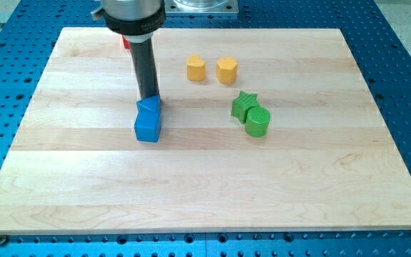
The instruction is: Merge the yellow blocks with each other
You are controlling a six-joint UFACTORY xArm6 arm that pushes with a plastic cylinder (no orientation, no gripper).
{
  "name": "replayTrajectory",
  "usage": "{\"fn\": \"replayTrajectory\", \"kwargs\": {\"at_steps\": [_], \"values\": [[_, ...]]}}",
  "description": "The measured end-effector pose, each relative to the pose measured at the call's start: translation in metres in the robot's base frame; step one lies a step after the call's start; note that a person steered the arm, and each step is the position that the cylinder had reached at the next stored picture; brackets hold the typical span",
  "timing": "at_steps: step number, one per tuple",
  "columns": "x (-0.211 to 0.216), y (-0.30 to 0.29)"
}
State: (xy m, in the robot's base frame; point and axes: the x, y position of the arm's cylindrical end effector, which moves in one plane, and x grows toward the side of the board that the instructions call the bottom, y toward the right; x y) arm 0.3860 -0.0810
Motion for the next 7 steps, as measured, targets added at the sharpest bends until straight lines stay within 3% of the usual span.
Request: {"fn": "replayTrajectory", "kwargs": {"at_steps": [2, 3, 5, 6, 7], "values": [[-0.070, 0.044], [-0.028, 0.022], [-0.047, 0.180], [-0.067, 0.227], [-0.022, 0.170]]}}
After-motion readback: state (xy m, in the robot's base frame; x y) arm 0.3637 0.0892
